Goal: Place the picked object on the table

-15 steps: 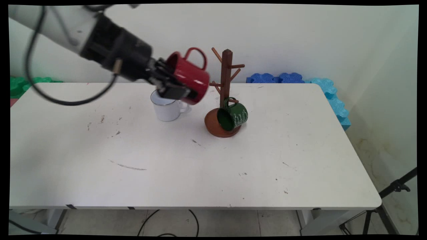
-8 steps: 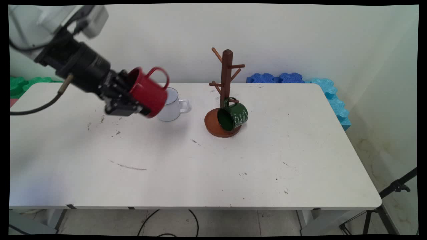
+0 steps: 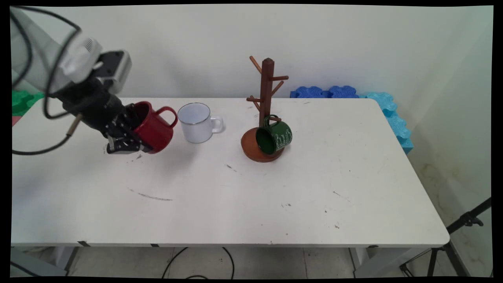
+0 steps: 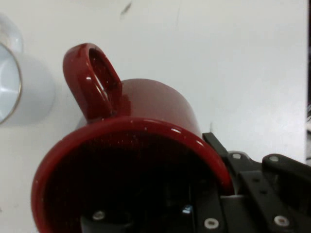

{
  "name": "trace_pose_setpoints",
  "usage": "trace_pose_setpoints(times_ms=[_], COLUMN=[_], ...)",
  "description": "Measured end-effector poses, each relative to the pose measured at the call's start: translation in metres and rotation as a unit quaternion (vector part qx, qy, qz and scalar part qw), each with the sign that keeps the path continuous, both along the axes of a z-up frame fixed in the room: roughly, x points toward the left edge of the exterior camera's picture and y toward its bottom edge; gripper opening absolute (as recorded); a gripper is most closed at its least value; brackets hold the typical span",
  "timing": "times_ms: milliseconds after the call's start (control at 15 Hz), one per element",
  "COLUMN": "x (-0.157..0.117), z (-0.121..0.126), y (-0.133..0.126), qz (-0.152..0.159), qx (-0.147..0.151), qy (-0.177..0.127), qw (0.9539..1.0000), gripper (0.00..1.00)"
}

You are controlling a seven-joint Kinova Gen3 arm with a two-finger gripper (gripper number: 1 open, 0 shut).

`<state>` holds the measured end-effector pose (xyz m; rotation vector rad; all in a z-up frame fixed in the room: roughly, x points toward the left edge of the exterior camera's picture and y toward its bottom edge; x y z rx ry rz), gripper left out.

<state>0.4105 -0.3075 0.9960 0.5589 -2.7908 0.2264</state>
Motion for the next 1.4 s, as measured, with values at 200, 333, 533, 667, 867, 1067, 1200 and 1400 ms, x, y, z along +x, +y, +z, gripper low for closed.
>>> trace_pose_setpoints(times_ms=[200, 333, 533, 667, 867, 1067, 1200, 1400], x=[-0.008, -0.017, -0.030, -0.043, -0.057, -0.069, -0.074, -0.083], z=[-0.018, -0.034, -0.053, -0.070, -0.086, -0.103, -0.111, -0.123], y=[-0.010, -0.020, -0.033, -0.044, -0.057, -0.070, -0.076, -0.085], qz=[0.003, 0.006, 0.010, 0.012, 0.011, 0.010, 0.009, 0.008], qx=[0.005, 0.009, 0.017, 0.023, 0.029, 0.036, 0.039, 0.045], qy=[-0.029, -0.051, -0.071, -0.081, -0.089, -0.096, -0.099, -0.103], qw=[0.9995, 0.9986, 0.9973, 0.9964, 0.9956, 0.9947, 0.9942, 0.9936], gripper=[0.00, 0.00, 0.00, 0.00, 0.00, 0.00, 0.00, 0.00])
